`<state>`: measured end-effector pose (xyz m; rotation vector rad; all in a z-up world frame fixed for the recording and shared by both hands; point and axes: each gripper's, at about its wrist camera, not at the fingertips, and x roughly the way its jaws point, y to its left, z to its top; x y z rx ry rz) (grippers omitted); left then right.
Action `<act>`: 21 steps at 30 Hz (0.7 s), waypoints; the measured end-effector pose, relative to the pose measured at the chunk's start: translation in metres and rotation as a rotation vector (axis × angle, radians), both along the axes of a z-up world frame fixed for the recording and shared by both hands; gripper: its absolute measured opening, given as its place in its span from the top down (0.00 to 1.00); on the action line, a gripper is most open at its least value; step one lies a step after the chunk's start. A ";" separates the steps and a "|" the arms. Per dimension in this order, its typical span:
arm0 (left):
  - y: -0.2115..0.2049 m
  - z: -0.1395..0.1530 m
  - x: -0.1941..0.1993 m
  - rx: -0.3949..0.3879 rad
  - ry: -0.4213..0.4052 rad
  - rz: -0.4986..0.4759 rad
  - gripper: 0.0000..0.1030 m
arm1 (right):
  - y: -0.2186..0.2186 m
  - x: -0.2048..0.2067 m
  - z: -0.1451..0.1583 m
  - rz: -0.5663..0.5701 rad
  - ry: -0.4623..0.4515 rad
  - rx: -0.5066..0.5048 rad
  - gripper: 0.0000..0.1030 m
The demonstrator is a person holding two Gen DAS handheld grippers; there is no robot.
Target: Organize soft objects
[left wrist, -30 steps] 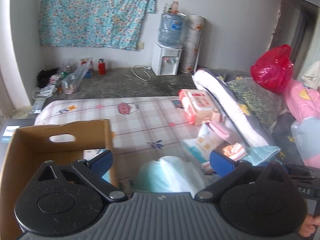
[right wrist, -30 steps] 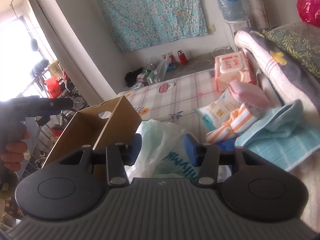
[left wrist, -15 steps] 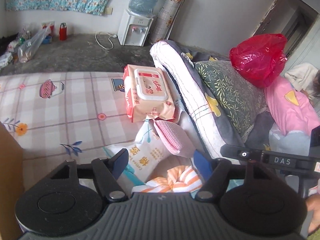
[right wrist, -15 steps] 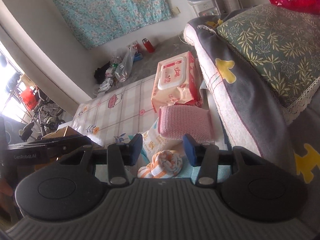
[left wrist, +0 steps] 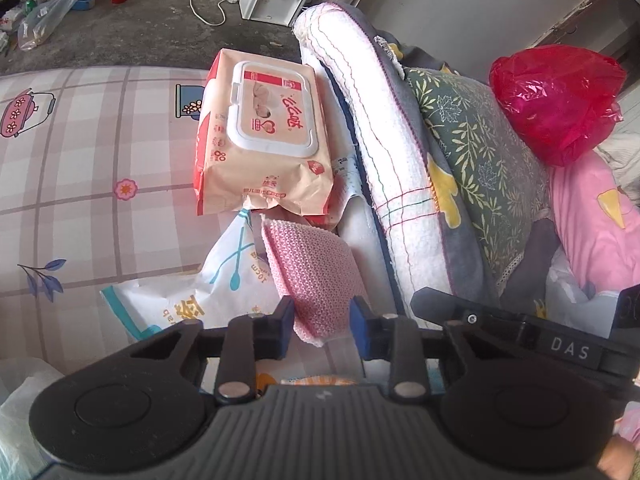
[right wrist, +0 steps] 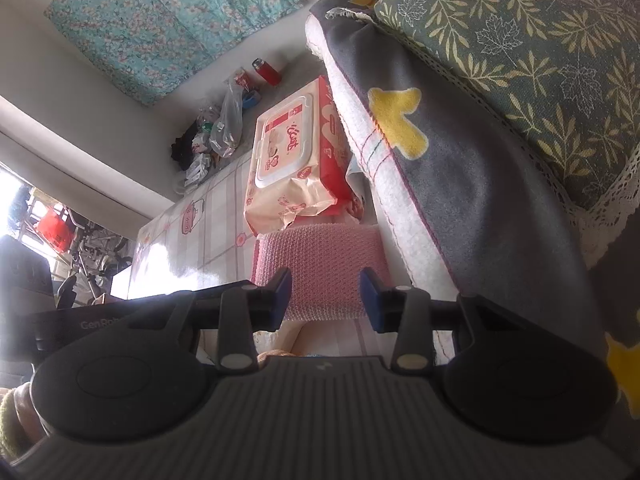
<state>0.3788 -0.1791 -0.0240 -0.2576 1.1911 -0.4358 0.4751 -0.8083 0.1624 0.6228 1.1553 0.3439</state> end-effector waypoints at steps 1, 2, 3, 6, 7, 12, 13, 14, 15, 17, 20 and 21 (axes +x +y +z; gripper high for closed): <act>-0.001 -0.001 0.000 0.026 -0.017 0.008 0.80 | -0.001 0.001 -0.002 -0.003 0.002 0.005 0.64; -0.001 -0.001 0.000 0.045 -0.032 0.006 0.85 | -0.003 0.001 -0.003 -0.006 0.004 0.010 0.64; 0.001 -0.002 0.000 0.048 -0.039 0.001 0.86 | -0.004 0.002 -0.004 -0.008 0.007 0.014 0.64; 0.013 -0.005 0.002 0.047 -0.023 0.016 0.89 | -0.005 0.004 -0.009 -0.008 0.024 0.041 0.62; 0.016 -0.007 0.003 0.053 -0.025 0.020 0.89 | -0.004 0.006 -0.010 -0.005 0.030 0.049 0.62; 0.023 -0.015 0.008 0.072 -0.007 0.031 0.91 | 0.006 0.019 -0.019 0.018 0.058 0.044 0.60; 0.023 -0.017 0.008 0.076 -0.007 0.028 0.96 | 0.009 0.022 -0.023 0.020 0.070 0.048 0.60; 0.024 -0.019 0.008 0.081 -0.007 0.028 0.96 | 0.011 0.025 -0.027 0.024 0.083 0.053 0.60; 0.025 -0.021 0.008 0.093 -0.006 0.032 0.96 | 0.014 0.027 -0.030 0.029 0.092 0.056 0.58; 0.029 -0.027 0.011 0.105 0.010 0.046 0.97 | 0.021 0.032 -0.036 0.035 0.107 0.053 0.53; 0.033 -0.032 0.013 0.088 0.027 0.051 0.97 | 0.028 0.040 -0.044 0.035 0.120 0.057 0.50; 0.033 -0.031 0.014 0.083 0.029 0.051 0.97 | 0.030 0.041 -0.045 0.032 0.122 0.059 0.49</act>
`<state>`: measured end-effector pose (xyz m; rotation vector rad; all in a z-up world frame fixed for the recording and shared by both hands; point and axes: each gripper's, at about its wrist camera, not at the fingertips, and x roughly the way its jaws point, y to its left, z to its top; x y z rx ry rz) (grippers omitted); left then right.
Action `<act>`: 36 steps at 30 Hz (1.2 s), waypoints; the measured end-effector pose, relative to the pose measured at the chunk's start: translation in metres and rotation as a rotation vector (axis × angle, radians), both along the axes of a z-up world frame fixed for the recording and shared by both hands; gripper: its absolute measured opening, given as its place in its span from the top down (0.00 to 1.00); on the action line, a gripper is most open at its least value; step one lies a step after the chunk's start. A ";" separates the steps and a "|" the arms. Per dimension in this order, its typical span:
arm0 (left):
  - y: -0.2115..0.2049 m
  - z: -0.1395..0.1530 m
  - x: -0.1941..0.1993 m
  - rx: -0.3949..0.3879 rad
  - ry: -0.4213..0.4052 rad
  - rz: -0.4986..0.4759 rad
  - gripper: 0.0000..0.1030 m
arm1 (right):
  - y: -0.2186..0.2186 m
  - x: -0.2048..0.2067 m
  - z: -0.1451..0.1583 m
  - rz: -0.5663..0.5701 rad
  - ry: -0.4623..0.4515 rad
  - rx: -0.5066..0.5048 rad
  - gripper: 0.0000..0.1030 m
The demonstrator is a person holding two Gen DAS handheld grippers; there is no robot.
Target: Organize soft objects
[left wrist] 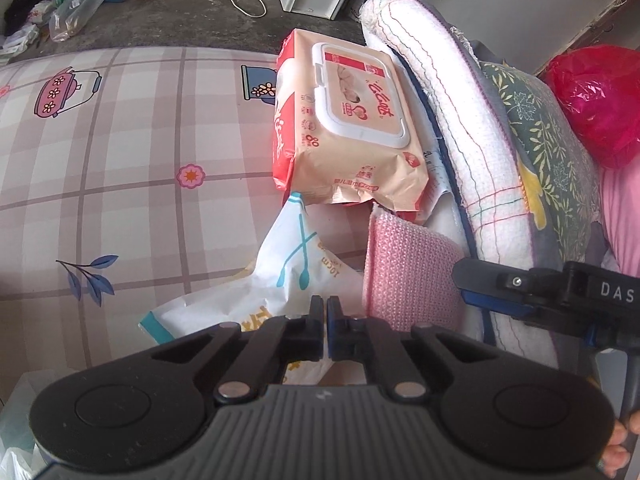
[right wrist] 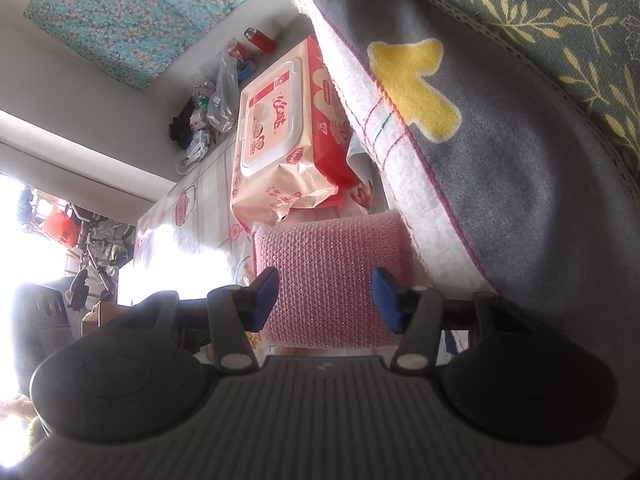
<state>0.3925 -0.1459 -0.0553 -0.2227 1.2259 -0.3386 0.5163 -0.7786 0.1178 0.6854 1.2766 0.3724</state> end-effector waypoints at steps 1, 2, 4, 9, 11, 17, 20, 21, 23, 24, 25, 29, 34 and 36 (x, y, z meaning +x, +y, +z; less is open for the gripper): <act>0.000 0.002 0.000 -0.007 0.000 -0.004 0.96 | 0.001 0.002 -0.001 -0.005 0.002 0.000 0.49; 0.000 0.005 0.000 -0.019 -0.004 -0.007 0.96 | 0.003 0.003 -0.001 -0.005 0.002 0.002 0.49; 0.001 0.014 -0.001 -0.045 -0.027 -0.004 0.90 | 0.005 0.004 0.001 -0.006 0.003 0.006 0.47; -0.009 0.039 0.010 -0.079 -0.119 -0.016 0.76 | -0.004 -0.005 0.009 -0.046 0.026 0.070 0.42; -0.019 0.047 0.018 -0.078 -0.154 -0.038 0.72 | -0.010 -0.014 0.014 -0.041 0.022 0.092 0.42; -0.060 0.046 0.039 -0.012 -0.181 -0.223 0.63 | -0.004 -0.031 0.025 0.106 -0.011 0.030 0.42; -0.086 0.038 0.044 0.030 -0.154 -0.363 0.51 | 0.007 -0.033 0.025 0.176 -0.016 0.002 0.42; -0.094 0.035 0.045 0.045 -0.143 -0.399 0.50 | 0.009 -0.033 0.023 0.195 -0.011 -0.001 0.42; -0.108 0.027 0.046 0.085 -0.122 -0.446 0.49 | 0.012 -0.034 0.021 0.220 -0.006 -0.010 0.43; -0.113 0.024 0.047 0.099 -0.113 -0.462 0.49 | 0.014 -0.033 0.020 0.229 -0.006 -0.017 0.43; -0.118 0.020 0.047 0.116 -0.104 -0.480 0.48 | 0.017 -0.033 0.019 0.239 -0.008 -0.025 0.43; -0.130 0.002 0.048 0.186 -0.061 -0.540 0.50 | 0.024 -0.031 0.019 0.259 -0.016 -0.041 0.44; -0.121 -0.005 0.044 0.188 -0.041 -0.531 0.66 | 0.022 -0.034 0.015 0.270 -0.022 -0.068 0.46; -0.111 -0.005 0.044 0.173 -0.029 -0.496 0.67 | 0.025 -0.034 0.013 0.268 -0.017 -0.064 0.46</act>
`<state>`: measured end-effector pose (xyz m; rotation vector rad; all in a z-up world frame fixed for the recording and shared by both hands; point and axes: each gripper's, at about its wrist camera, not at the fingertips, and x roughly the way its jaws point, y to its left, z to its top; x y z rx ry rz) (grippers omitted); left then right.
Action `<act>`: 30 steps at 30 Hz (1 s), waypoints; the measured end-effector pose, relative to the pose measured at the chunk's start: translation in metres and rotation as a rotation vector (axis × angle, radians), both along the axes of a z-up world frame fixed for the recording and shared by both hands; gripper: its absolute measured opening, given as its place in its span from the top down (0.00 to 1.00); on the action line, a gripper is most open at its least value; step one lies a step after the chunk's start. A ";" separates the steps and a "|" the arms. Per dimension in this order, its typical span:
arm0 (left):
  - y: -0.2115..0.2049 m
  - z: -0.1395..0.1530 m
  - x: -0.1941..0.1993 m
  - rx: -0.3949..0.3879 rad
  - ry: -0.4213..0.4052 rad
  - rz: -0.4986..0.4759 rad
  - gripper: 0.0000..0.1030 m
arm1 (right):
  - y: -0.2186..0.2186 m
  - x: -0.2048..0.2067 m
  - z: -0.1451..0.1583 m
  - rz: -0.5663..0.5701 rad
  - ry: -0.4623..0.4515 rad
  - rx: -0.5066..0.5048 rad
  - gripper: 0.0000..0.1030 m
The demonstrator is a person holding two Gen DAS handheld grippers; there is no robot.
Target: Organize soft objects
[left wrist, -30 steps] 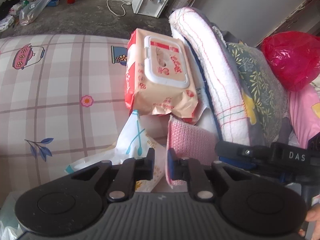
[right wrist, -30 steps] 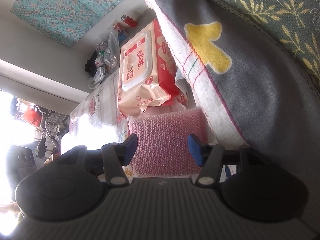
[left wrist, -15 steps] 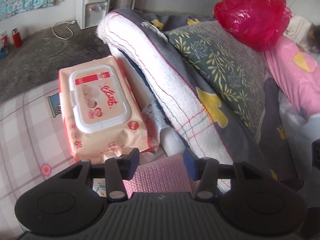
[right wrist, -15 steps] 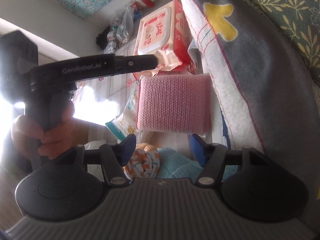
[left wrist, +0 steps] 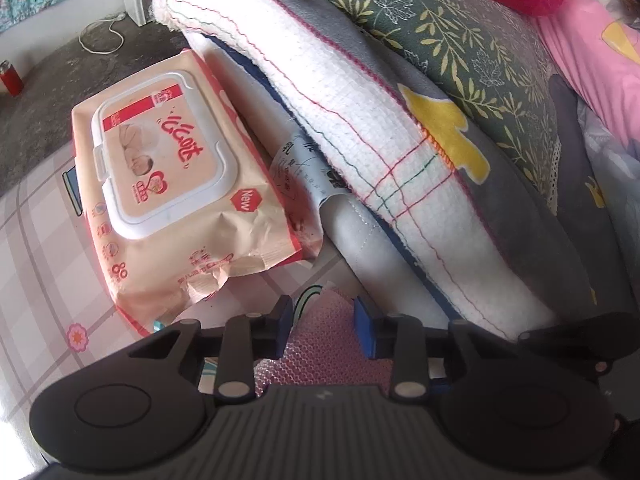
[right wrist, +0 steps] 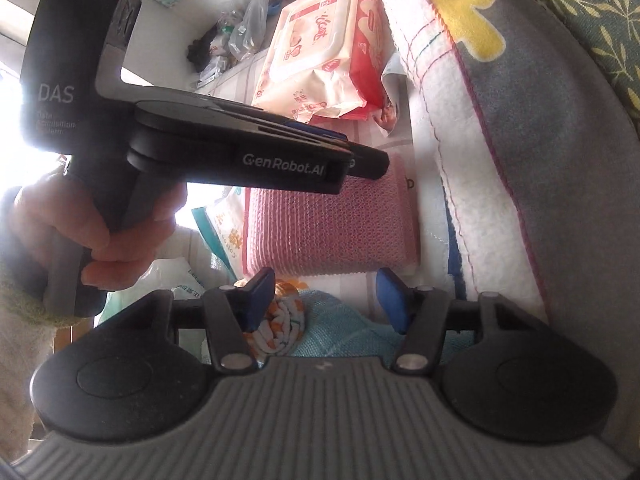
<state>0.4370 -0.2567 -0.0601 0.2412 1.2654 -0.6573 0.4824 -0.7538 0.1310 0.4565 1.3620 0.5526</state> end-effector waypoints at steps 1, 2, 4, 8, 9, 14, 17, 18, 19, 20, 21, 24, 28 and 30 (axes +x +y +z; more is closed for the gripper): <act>0.005 0.000 0.000 -0.005 0.003 0.017 0.68 | 0.000 0.000 -0.001 -0.003 0.003 0.001 0.47; 0.012 0.000 0.003 -0.015 0.014 0.041 0.69 | 0.000 0.001 -0.002 -0.006 0.005 0.004 0.47; 0.025 -0.001 0.006 -0.039 0.046 0.088 0.71 | 0.000 0.000 -0.009 -0.014 0.013 0.026 0.47; 0.053 -0.004 0.012 -0.102 0.132 0.212 0.76 | 0.001 0.004 -0.015 -0.050 0.032 0.076 0.47; 0.057 -0.004 0.012 -0.111 0.143 0.228 0.76 | 0.001 0.005 -0.016 -0.063 0.042 0.091 0.47; 0.067 -0.004 0.010 -0.095 0.133 0.240 0.77 | 0.003 0.007 -0.018 -0.093 0.082 0.135 0.46; 0.070 -0.002 0.008 -0.079 0.127 0.237 0.78 | -0.001 0.004 -0.014 -0.102 0.121 0.193 0.45; 0.072 -0.002 0.007 -0.082 0.132 0.241 0.78 | -0.001 0.003 -0.013 -0.097 0.139 0.216 0.45; 0.074 -0.003 0.006 -0.085 0.139 0.246 0.78 | 0.001 0.001 -0.014 -0.091 0.162 0.238 0.44; 0.075 -0.004 0.005 -0.090 0.148 0.254 0.78 | 0.003 0.000 -0.014 -0.087 0.182 0.251 0.44; 0.076 -0.004 0.004 -0.094 0.156 0.260 0.78 | 0.006 -0.001 -0.015 -0.081 0.198 0.255 0.43; 0.082 -0.005 0.005 -0.103 0.166 0.281 0.77 | 0.017 -0.002 -0.020 -0.076 0.262 0.274 0.42; 0.089 0.000 0.007 -0.121 0.171 0.312 0.77 | 0.021 0.002 -0.021 -0.117 0.250 0.264 0.41; 0.092 0.007 0.006 -0.148 0.168 0.313 0.77 | 0.021 0.000 -0.018 -0.122 0.229 0.256 0.44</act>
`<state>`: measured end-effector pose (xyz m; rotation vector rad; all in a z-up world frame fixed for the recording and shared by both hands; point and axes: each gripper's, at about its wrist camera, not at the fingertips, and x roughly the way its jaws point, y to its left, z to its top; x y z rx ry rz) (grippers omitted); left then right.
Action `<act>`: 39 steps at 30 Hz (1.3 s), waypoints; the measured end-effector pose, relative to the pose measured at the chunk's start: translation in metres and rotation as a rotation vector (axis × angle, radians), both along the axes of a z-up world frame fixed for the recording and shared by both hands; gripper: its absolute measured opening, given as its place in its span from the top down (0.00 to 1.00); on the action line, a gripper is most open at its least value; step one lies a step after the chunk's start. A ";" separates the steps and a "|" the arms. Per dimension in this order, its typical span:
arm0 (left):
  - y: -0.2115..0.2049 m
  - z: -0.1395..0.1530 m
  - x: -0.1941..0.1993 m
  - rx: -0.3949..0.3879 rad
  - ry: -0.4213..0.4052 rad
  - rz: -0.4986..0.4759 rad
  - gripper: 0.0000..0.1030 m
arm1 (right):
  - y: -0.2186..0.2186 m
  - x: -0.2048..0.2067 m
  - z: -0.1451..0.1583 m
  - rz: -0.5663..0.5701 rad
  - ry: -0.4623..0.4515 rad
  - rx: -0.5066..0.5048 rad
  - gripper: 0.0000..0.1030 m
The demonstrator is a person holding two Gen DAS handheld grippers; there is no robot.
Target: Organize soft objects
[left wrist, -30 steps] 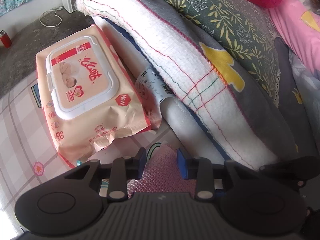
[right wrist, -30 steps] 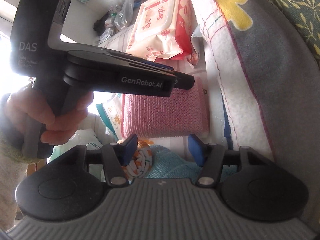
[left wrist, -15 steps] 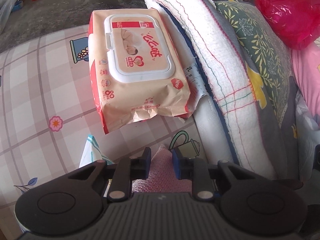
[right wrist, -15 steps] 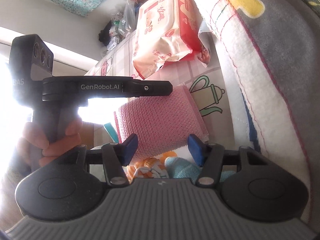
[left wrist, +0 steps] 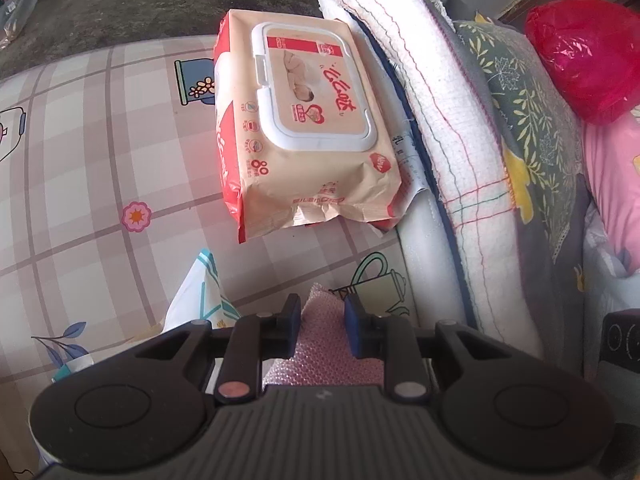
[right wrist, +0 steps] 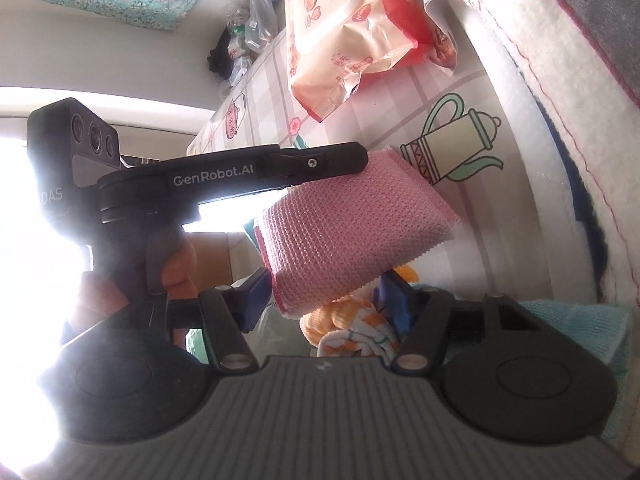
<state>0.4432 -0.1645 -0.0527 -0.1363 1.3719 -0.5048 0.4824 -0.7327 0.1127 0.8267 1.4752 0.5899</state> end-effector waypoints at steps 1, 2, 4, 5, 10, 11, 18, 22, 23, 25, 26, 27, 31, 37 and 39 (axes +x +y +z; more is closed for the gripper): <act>0.002 0.004 -0.001 -0.013 -0.004 0.005 0.77 | 0.000 0.000 0.002 -0.001 -0.016 -0.010 0.45; 0.004 0.010 -0.002 -0.029 -0.012 0.011 0.77 | 0.000 -0.001 0.006 0.003 -0.033 -0.019 0.46; 0.008 0.021 -0.006 -0.053 -0.029 0.020 0.77 | 0.000 -0.006 0.017 0.011 -0.081 -0.043 0.46; 0.010 0.030 -0.010 -0.062 -0.043 0.023 0.77 | 0.001 -0.008 0.024 0.018 -0.106 -0.058 0.46; 0.024 0.078 -0.033 -0.105 -0.124 0.036 0.77 | 0.006 -0.024 0.072 0.035 -0.225 -0.101 0.46; 0.028 0.087 -0.038 -0.115 -0.139 0.041 0.77 | 0.008 -0.029 0.083 0.040 -0.250 -0.110 0.46; 0.095 0.152 -0.091 -0.144 -0.264 0.113 0.77 | 0.043 -0.068 0.160 0.104 -0.414 -0.126 0.46; 0.158 0.171 -0.124 -0.133 -0.308 0.206 0.77 | 0.088 -0.090 0.190 0.173 -0.469 -0.093 0.46; 0.175 0.173 -0.131 -0.128 -0.313 0.232 0.77 | 0.102 -0.097 0.198 0.195 -0.479 -0.082 0.46; 0.208 0.174 -0.143 -0.113 -0.317 0.286 0.77 | 0.131 -0.105 0.205 0.239 -0.490 -0.059 0.46; 0.230 0.173 -0.150 -0.107 -0.318 0.319 0.77 | 0.148 -0.110 0.210 0.267 -0.496 -0.047 0.46; 0.248 0.171 -0.155 -0.103 -0.317 0.348 0.77 | 0.164 -0.115 0.213 0.293 -0.497 -0.036 0.46; 0.317 0.150 -0.169 -0.075 -0.290 0.471 0.77 | 0.236 -0.130 0.216 0.406 -0.493 -0.002 0.46; 0.399 0.104 -0.164 -0.046 -0.219 0.620 0.77 | 0.340 -0.137 0.191 0.550 -0.421 -0.004 0.46; 0.419 0.089 -0.157 -0.038 -0.203 0.657 0.77 | 0.369 -0.136 0.183 0.583 -0.407 -0.020 0.46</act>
